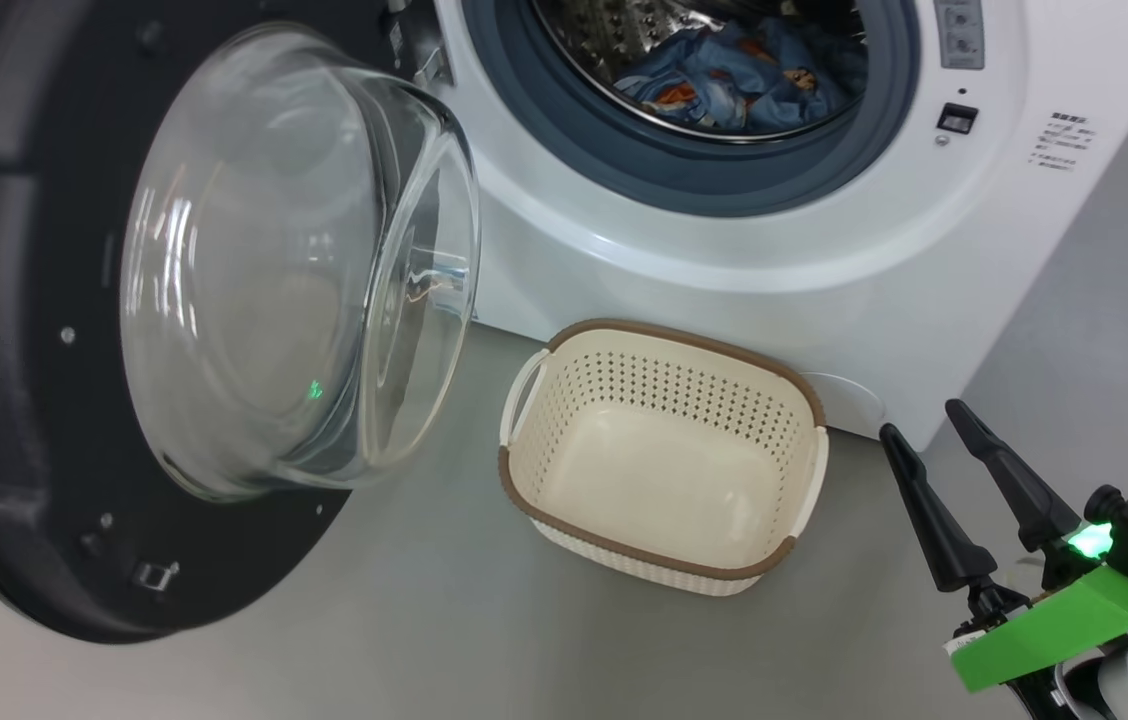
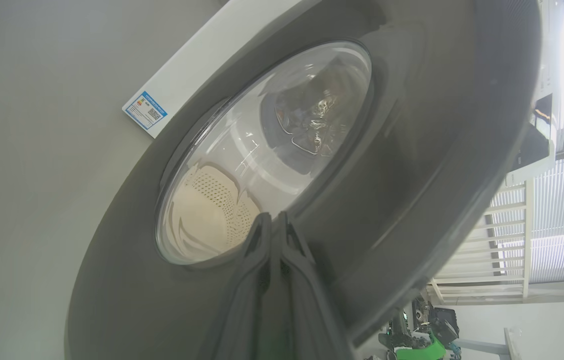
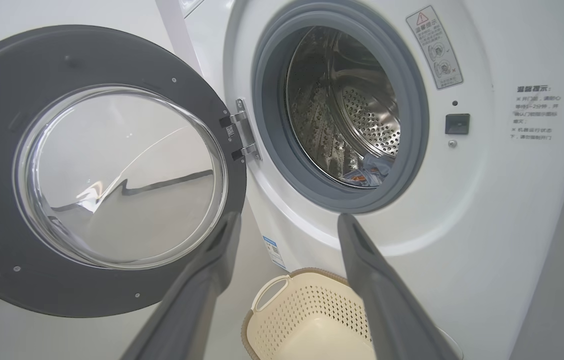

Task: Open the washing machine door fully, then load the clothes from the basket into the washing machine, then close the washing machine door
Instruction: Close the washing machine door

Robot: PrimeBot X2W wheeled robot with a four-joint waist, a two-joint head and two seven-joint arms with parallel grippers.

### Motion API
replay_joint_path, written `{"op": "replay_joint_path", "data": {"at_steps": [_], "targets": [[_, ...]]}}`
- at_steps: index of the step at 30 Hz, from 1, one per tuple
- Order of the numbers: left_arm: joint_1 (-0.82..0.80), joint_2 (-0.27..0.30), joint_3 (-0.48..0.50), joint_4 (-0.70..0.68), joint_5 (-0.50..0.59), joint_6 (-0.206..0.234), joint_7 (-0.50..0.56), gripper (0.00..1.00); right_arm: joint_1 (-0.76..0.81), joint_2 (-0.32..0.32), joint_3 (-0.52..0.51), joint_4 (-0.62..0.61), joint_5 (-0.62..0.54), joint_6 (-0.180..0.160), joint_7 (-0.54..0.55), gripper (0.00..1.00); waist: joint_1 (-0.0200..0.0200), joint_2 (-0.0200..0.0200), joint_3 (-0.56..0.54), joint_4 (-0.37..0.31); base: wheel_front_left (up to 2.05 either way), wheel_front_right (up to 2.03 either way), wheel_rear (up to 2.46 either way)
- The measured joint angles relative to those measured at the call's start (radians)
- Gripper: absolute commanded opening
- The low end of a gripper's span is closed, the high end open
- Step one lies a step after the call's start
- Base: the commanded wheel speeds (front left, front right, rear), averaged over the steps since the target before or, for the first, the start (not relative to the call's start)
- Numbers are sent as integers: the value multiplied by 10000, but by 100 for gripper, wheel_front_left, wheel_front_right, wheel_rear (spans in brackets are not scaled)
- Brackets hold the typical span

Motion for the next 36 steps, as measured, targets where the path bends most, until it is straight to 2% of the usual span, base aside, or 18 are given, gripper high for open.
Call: {"op": "replay_joint_path", "data": {"at_steps": [13, 36], "targets": [[395, -244, -357, -1112, 86, 2, 456, 0, 356, 215, -343, -48, -2, 0, 0, 100, 0, 0, -411, -734, 0, 0, 0], [662, -562, -748, -1707, 347, 15, 550, 0, 871, 531, -782, -205, -50, 0, 0, 100, -1, 0, -928, -2662, 0, 0, 0]]}}
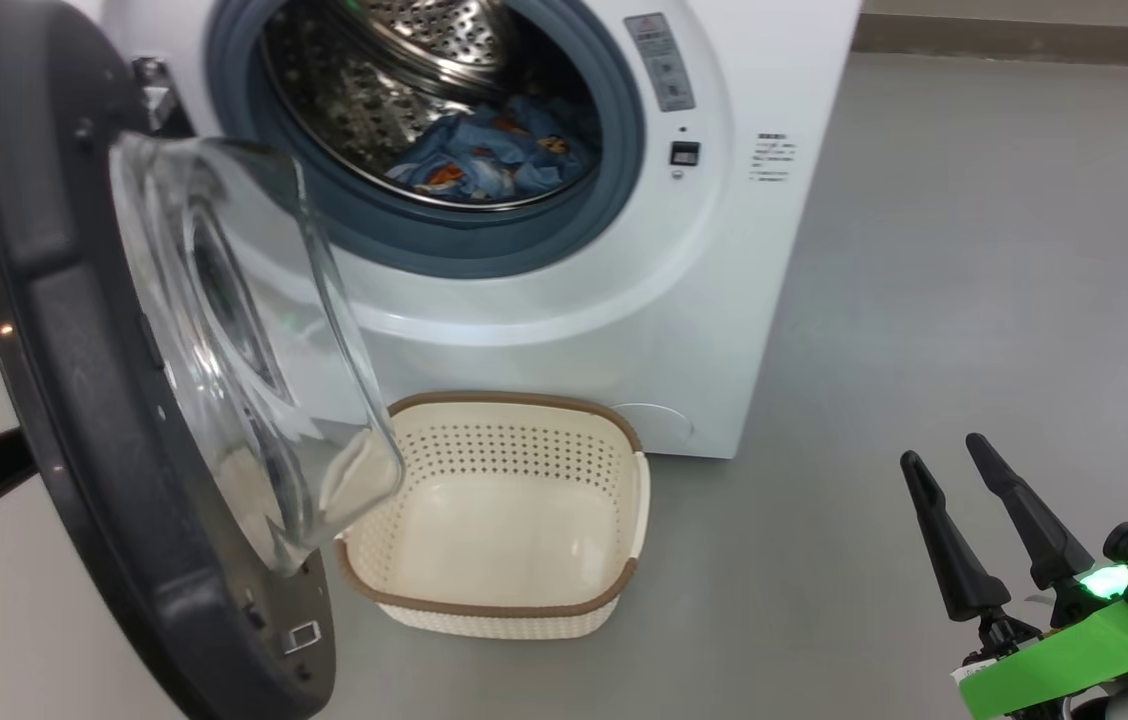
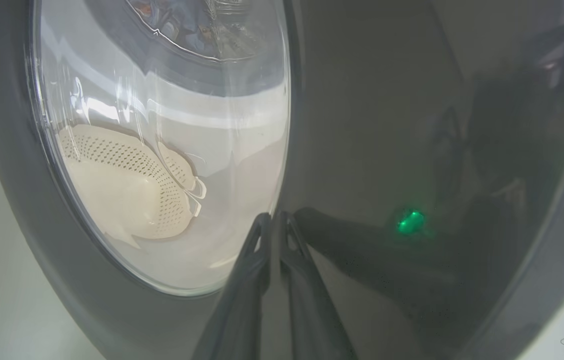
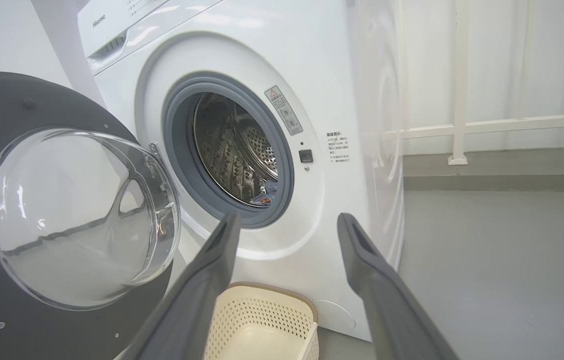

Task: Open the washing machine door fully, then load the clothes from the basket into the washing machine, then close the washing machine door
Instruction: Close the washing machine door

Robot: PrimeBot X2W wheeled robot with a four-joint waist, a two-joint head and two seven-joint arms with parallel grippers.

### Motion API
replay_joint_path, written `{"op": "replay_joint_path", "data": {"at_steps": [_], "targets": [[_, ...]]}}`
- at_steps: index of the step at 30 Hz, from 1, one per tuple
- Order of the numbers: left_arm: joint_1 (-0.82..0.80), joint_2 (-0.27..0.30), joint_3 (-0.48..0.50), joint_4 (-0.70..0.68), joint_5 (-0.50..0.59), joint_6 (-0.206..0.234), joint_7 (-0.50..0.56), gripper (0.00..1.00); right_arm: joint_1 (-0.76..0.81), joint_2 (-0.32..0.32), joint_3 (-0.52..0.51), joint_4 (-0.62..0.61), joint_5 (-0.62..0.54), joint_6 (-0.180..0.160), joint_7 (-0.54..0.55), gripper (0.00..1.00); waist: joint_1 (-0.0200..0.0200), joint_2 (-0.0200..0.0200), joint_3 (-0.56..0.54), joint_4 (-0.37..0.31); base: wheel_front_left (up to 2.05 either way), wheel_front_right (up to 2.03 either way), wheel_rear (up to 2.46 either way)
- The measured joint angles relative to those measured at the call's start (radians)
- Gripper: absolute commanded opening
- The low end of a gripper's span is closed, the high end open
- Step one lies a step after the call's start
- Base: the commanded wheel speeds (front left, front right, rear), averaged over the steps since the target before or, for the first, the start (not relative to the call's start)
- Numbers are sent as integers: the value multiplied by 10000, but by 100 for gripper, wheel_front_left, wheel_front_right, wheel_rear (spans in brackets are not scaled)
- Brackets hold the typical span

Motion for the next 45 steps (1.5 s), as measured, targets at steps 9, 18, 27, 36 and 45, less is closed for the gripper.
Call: {"op": "replay_joint_path", "data": {"at_steps": [9, 18, 27, 36, 45], "targets": [[-30, -343, -90, -165, 293, 0, -326, 0, 77, 148, -29, -29, -4, 0, 0, 100, 0, 0, 23, -803, 0, 0, 0], [-244, -658, -209, -182, 667, 2, -951, 0, 73, 201, -81, -86, -15, 0, 0, 100, 0, 0, 139, -1494, 0, 0, 0], [-325, -842, -267, -196, 1175, 2, -1628, 0, 70, 313, -153, -102, -29, 0, 0, 100, 0, 0, 234, -2252, 0, 0, 0], [-417, -894, -282, -46, 1593, 2, -2199, 0, 72, 372, -203, -102, -29, 0, 0, 100, 1, 0, 195, -2954, 0, 0, 0], [-486, -895, -357, 169, 1649, 2, -2370, 0, 80, 374, -259, -104, -29, 0, 0, 100, 0, 0, 74, -3336, 0, 0, 0]]}}
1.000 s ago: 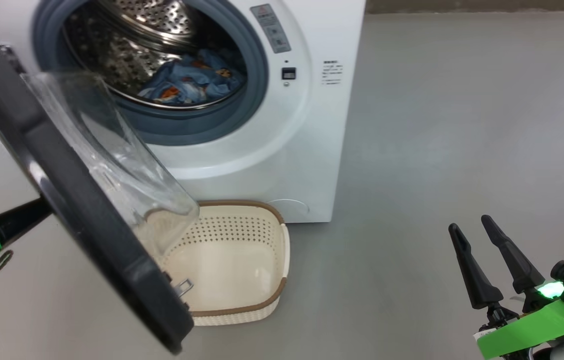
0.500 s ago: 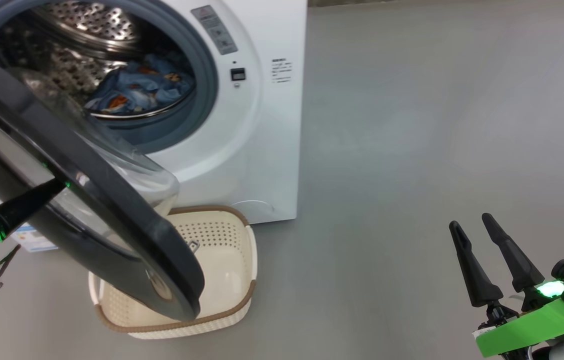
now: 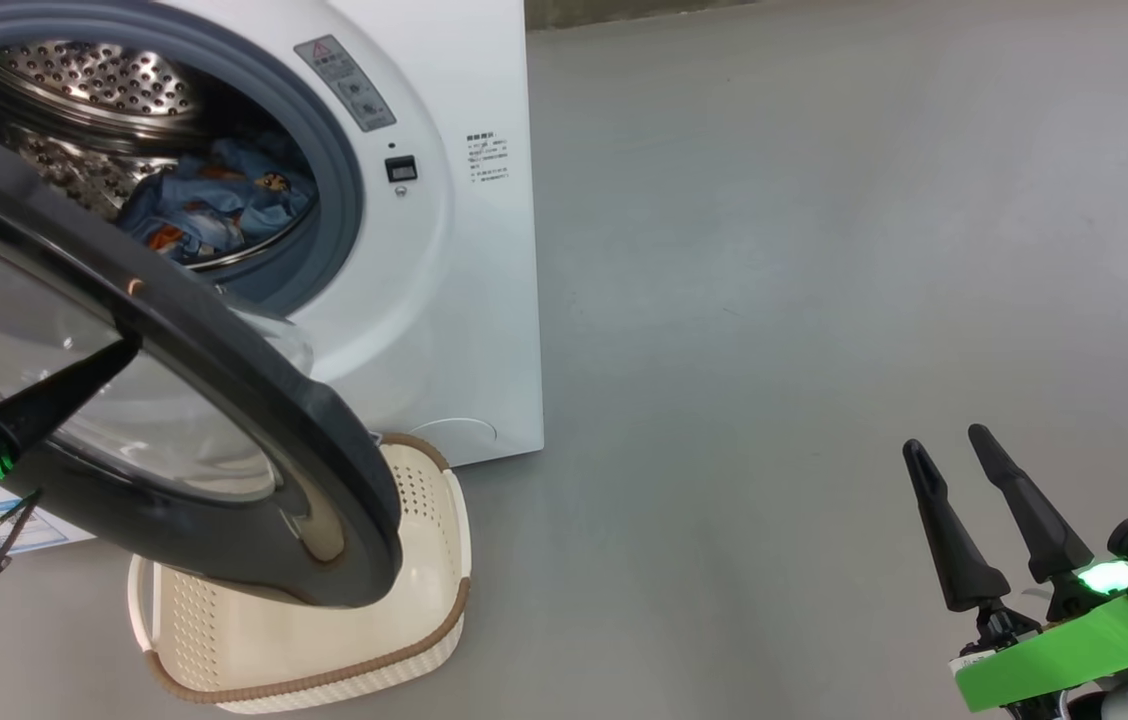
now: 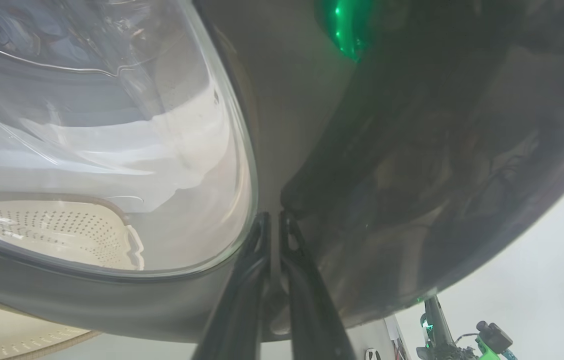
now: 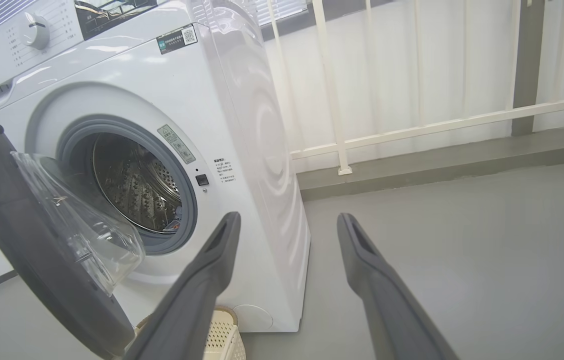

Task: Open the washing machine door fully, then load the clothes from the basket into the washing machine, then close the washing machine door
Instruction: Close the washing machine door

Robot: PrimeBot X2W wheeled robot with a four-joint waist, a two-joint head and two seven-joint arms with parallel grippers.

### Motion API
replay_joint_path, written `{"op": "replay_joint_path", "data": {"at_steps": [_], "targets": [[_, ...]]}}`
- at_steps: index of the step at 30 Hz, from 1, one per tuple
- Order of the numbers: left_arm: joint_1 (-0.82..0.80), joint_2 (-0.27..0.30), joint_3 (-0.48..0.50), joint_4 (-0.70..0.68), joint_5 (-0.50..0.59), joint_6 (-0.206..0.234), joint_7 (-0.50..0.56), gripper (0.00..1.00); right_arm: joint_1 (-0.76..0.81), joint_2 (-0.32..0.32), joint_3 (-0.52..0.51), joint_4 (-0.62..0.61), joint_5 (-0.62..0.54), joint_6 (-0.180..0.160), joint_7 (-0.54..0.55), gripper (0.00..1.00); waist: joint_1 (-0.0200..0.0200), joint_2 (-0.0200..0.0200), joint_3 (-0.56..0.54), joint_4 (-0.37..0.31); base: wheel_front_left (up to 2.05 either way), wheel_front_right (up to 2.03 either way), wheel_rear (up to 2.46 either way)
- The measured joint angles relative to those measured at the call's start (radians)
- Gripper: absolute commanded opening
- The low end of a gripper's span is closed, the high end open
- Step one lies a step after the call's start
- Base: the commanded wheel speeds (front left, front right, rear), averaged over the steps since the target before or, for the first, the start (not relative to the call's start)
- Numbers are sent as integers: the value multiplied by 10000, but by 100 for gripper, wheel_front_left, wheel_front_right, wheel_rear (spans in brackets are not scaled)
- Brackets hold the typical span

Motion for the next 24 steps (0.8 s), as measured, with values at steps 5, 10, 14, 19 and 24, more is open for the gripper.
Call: {"op": "replay_joint_path", "data": {"at_steps": [5, 10, 14, 19, 24], "targets": [[-2, -6, -79, -2, -19, -2, 0, 0, 2, 29, -67, -8, 0, 0, 0, 100, 0, 0, 1, 117, 0, 0, 0], [-1, -29, -148, -23, -69, -4, -2, 0, 2, 65, -65, -10, -2, 0, 0, 100, 0, 0, 18, 353, 0, 0, 0], [5, -21, -140, -52, -90, -4, -94, 0, 1, 88, -56, -10, -2, 0, 0, 100, 0, 0, 15, 556, 0, 0, 0], [31, 2, -46, -73, -167, -4, -263, 0, 1, 90, -38, -8, -2, 0, 0, 100, 0, 0, 5, 772, 0, 0, 0], [320, 4, 21, -169, -167, -4, -537, 0, 1, 88, -40, -8, -2, 0, 0, 100, 0, 0, -6, 956, 0, 0, 0]]}}
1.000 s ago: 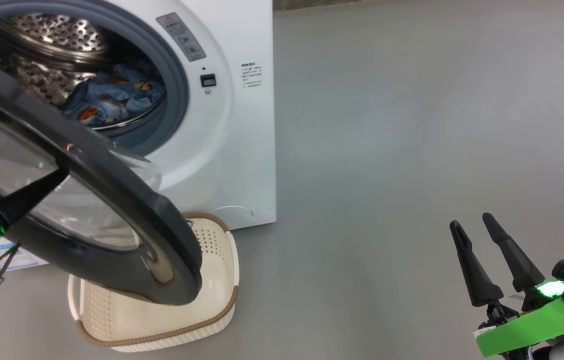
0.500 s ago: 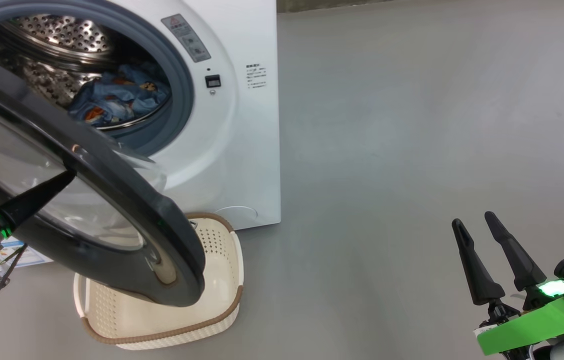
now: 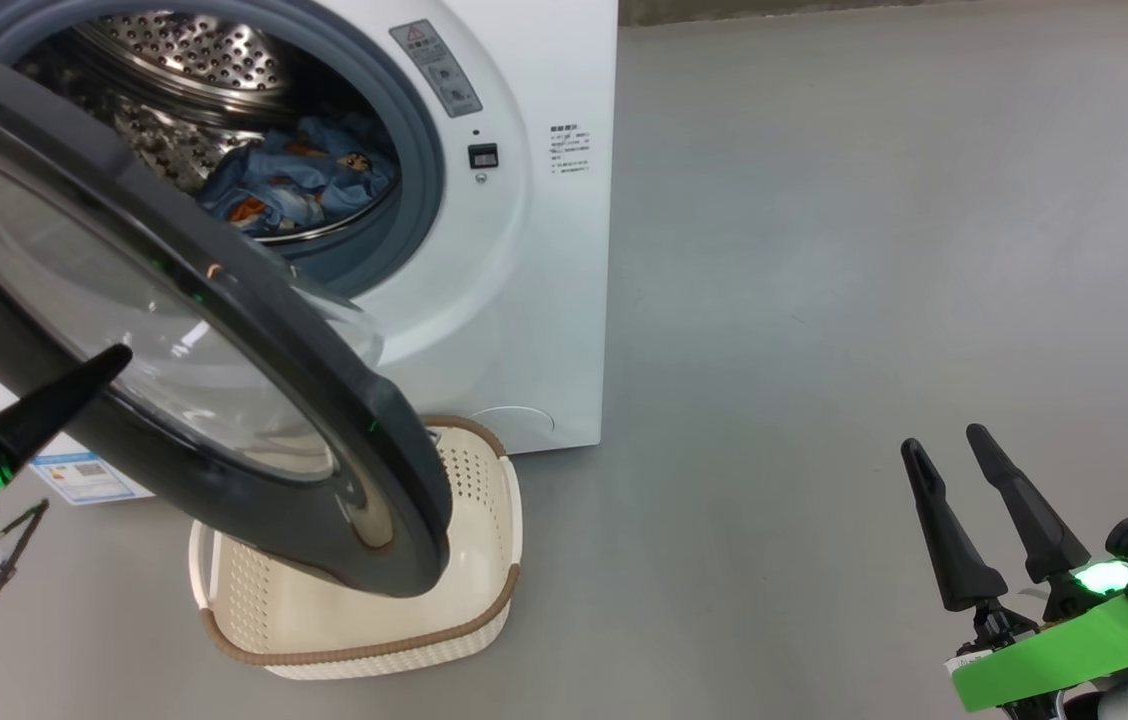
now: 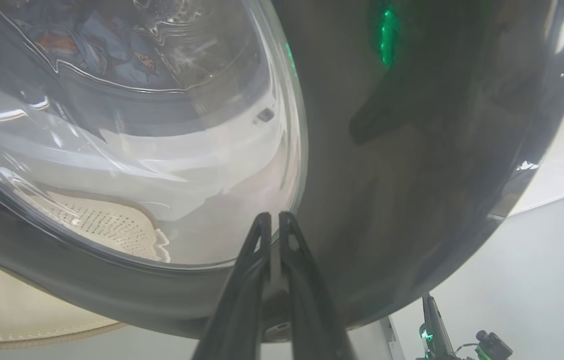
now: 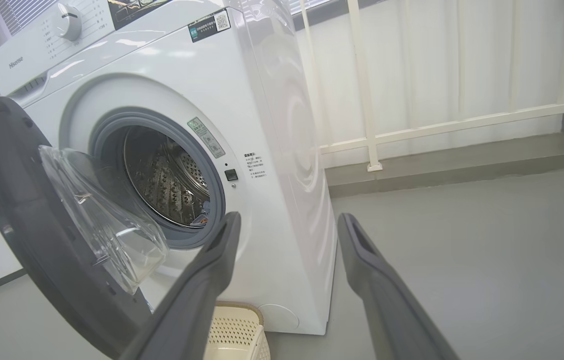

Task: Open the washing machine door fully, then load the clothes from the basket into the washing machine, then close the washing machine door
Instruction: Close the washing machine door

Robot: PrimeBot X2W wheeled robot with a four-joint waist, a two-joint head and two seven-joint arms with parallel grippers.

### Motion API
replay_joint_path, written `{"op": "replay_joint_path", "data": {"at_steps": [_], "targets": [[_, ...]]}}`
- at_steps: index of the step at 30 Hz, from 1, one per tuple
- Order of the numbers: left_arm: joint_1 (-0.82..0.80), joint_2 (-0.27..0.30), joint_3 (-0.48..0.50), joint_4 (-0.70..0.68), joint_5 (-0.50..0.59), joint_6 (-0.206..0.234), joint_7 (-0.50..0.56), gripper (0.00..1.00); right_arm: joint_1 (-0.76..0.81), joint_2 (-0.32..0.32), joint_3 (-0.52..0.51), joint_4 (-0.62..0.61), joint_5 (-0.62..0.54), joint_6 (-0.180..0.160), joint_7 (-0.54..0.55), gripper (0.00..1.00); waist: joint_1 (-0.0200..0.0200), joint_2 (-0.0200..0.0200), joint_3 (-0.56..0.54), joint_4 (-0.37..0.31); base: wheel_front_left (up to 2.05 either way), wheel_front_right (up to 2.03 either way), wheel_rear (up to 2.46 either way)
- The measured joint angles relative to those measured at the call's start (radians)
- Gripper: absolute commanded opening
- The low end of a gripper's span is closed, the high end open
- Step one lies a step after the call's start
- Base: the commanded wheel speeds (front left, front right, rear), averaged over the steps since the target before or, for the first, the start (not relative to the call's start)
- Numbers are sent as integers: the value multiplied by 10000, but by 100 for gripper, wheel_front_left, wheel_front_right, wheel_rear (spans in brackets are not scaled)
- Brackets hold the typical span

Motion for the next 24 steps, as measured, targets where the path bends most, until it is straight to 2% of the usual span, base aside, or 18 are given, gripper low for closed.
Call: {"op": "replay_joint_path", "data": {"at_steps": [5, 6, 7, 9, 10, 11, 12, 24], "targets": [[308, 12, 117, -33, 0, 0, -414, 0, 0, -8, -6, -4, 0, 0, 0, 100, 0, 0, -18, 136, 0, 0, 0], [367, 23, 125, -35, 4, 0, -479, 5, 0, -12, -6, -4, 0, 0, 0, 100, 0, 0, -22, 161, 0, 0, 0], [406, 25, 136, -35, 6, 0, -579, 21, 1, -17, -6, -4, 0, 0, 0, 100, 0, 0, -25, 186, 0, 0, 0], [436, 33, 142, -36, 6, 0, -646, 40, 1, -21, -8, -6, 0, 0, 0, 100, 0, 0, -28, 210, 0, 0, 0], [487, 50, 148, -42, 6, 0, -713, 55, 1, -25, -8, -8, 0, 0, 0, 100, 0, 0, -33, 234, 0, 0, 0], [541, 56, 169, -42, 8, 0, -817, 87, 1, -31, -8, -6, 0, 0, 0, 100, 0, 0, -38, 257, 0, 0, 0], [589, 73, 180, -42, 12, 0, -897, 100, 1, -38, -8, -10, 0, 0, 0, 100, 0, 0, -41, 278, 0, 0, 0], [935, 366, 180, -4, 443, 0, -2470, 100, 1, -59, -6, -12, 0, 0, 0, 100, 0, 0, -31, 526, 0, 0, 0]]}}
